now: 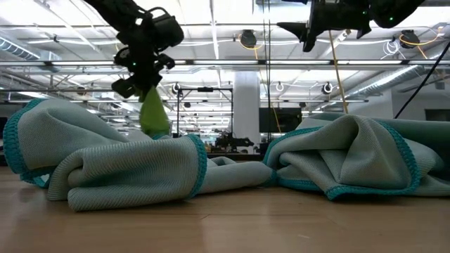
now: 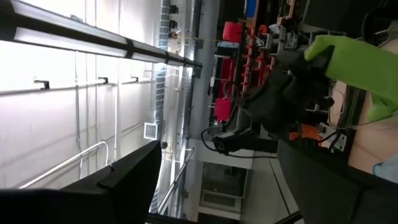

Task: Fold microfiber towels
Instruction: Stack the folded green microfiber cloth on top of the green microfiber cloth on the transparent bin

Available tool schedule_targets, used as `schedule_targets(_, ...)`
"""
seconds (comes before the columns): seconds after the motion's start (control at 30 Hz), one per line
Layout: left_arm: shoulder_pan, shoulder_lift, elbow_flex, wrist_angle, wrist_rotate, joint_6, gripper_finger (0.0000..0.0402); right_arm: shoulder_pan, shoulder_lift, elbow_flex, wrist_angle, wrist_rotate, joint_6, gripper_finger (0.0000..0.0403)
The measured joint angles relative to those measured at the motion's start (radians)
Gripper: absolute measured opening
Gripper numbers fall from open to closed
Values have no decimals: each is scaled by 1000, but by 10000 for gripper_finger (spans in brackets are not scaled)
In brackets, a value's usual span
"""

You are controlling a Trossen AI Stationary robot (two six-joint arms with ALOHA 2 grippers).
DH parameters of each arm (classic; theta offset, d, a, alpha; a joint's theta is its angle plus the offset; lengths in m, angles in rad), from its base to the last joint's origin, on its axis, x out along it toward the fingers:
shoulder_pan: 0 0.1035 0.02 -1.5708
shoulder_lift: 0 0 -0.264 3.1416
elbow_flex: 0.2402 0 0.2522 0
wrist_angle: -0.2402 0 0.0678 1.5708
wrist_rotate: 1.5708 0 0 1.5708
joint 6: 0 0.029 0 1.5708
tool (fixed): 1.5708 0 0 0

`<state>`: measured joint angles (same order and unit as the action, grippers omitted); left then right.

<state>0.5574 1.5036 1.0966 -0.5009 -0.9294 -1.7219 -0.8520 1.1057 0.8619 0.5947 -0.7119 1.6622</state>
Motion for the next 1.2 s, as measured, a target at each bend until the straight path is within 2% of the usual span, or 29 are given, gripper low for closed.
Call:
schedule_targets(0.17,44,0,0,84,18,108,10,0,0,0,3,5,1,312)
schedule_targets(0.33,59,0,-6,46,57,173,10,0,0,0,6,5,1,312)
schedule_targets(0.67,0,-23,-163,14,95,-31,16,1,0,0,6,4,0,312)
schedule_targets(1.03,-77,-107,-164,-203,42,-108,22,1,0,0,-2,4,-1,312)
schedule_targets(1.2,-73,-111,-164,-317,99,-173,35,1,5,0,-3,4,0,312)
